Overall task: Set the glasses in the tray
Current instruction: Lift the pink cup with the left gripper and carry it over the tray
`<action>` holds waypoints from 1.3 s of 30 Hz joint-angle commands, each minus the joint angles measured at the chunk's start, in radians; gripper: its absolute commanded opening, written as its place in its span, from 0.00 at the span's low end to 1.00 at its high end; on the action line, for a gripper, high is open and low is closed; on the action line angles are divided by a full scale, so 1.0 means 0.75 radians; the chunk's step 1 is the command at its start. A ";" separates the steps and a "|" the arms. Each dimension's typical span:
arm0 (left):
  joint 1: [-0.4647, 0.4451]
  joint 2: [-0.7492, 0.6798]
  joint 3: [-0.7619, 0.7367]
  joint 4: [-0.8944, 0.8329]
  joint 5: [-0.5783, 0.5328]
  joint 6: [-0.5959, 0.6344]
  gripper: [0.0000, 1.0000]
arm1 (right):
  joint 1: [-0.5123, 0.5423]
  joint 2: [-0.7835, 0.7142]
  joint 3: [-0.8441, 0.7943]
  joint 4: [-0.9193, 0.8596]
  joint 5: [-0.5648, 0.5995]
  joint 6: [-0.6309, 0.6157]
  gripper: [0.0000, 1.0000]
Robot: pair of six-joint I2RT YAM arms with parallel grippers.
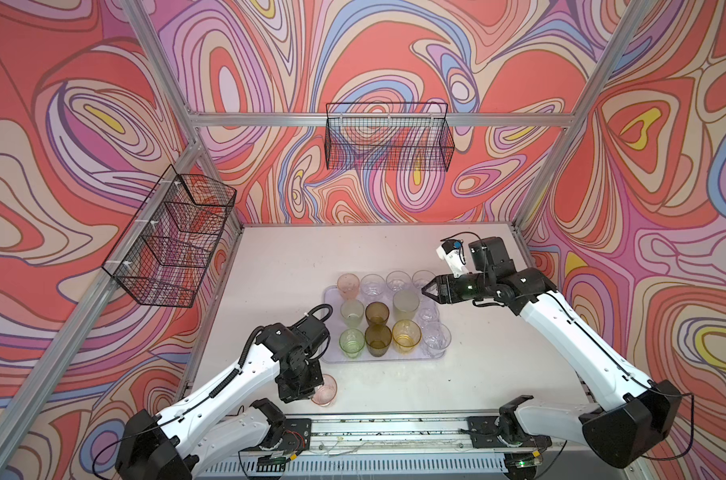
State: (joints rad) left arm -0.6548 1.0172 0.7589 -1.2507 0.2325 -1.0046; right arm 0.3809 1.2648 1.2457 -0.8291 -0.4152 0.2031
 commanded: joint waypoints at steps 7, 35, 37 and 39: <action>0.035 0.091 0.163 -0.160 -0.062 0.128 0.00 | -0.004 -0.028 0.034 -0.028 0.012 -0.009 0.61; 0.434 0.411 0.573 -0.233 -0.144 0.697 0.00 | -0.004 -0.077 0.051 -0.050 -0.006 -0.019 0.61; 0.466 0.443 0.615 -0.218 -0.132 0.728 0.00 | -0.003 -0.081 0.050 -0.048 -0.005 -0.019 0.61; 0.484 0.477 0.659 -0.218 -0.135 0.762 0.00 | -0.003 -0.079 0.050 -0.054 -0.005 -0.017 0.61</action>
State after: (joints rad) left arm -0.3092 1.3518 1.2037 -1.3949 0.1394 -0.4976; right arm 0.3809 1.2221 1.2602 -0.8616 -0.4129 0.1993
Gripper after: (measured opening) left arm 0.068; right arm 0.613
